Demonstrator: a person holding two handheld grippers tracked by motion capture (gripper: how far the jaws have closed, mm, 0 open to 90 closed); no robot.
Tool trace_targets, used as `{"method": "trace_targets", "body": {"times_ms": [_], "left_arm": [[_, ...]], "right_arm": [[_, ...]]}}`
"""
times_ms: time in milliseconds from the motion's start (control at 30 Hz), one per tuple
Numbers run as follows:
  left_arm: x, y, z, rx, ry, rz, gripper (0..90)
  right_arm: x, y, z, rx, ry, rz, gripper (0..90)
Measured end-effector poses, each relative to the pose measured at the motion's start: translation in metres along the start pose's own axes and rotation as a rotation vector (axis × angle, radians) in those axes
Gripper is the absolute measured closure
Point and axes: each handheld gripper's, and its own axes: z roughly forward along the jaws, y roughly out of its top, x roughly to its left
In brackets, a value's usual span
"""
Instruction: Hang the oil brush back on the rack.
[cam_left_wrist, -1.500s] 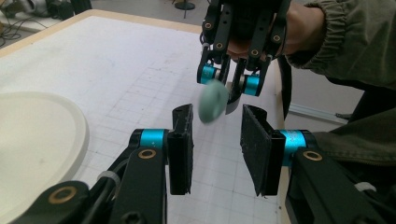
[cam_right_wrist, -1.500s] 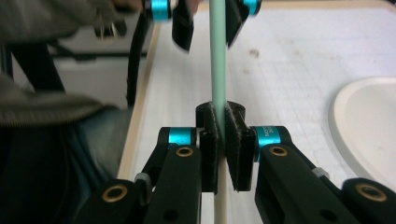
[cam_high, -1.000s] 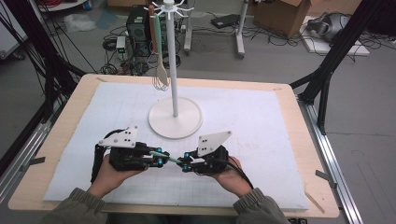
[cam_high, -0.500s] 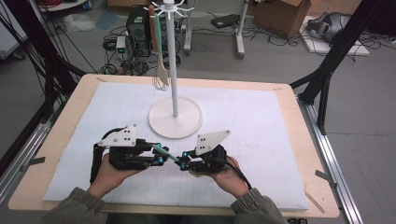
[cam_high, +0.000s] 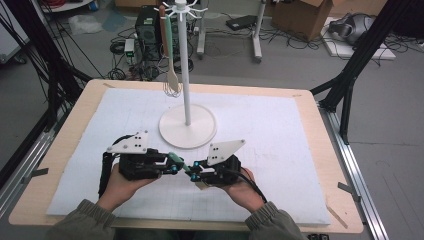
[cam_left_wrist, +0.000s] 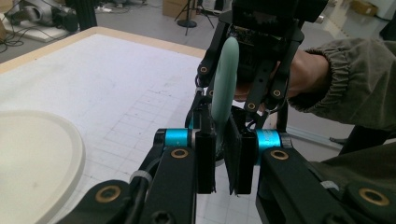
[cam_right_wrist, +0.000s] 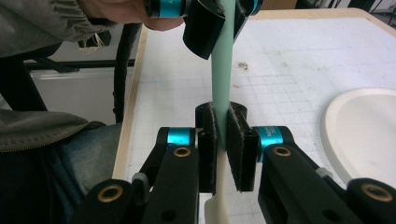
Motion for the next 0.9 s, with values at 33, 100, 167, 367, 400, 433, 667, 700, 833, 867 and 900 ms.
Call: {"method": "trace_targets", "body": {"times_ms": [33,100,167,367,400,433,667,700,833,867,900], "left_arm": [[0.000,0.001,0.000,0.004,0.001,0.003,83.1],[-0.001,0.003,0.001,0.016,0.003,0.014,83.1],[-0.003,0.005,0.001,0.021,0.007,0.030,82.6],[-0.006,0.004,0.000,0.027,0.073,0.056,66.6],[-0.006,0.003,-0.001,0.027,0.083,0.059,66.6],[-0.006,0.003,-0.002,0.030,0.092,0.059,64.0],[-0.003,-0.008,-0.015,0.011,0.153,0.044,53.5],[-0.003,-0.010,-0.016,0.012,0.161,0.041,53.5],[0.001,-0.019,-0.024,0.010,0.194,0.025,50.4],[0.001,-0.020,-0.026,0.011,0.205,0.028,49.8],[0.002,-0.021,-0.028,0.007,0.214,0.023,48.3]], "right_arm": [[0.001,0.000,0.000,0.003,-0.004,0.000,83.2],[0.001,0.001,0.000,0.003,-0.002,-0.004,83.3],[0.000,0.002,0.000,0.006,0.005,-0.006,84.2],[-0.004,0.000,-0.001,-0.022,0.017,0.037,84.7],[-0.004,0.000,-0.001,-0.022,0.017,0.037,84.7],[-0.005,0.000,-0.002,-0.031,0.013,0.045,84.8],[-0.017,-0.002,-0.011,-0.110,0.000,0.122,84.8],[-0.017,-0.002,-0.011,-0.110,0.000,0.122,84.8],[-0.022,0.000,-0.016,-0.114,-0.008,0.131,84.8],[-0.023,0.001,-0.017,-0.114,-0.009,0.133,84.8],[-0.025,0.003,-0.018,-0.118,-0.011,0.134,84.8]]}}
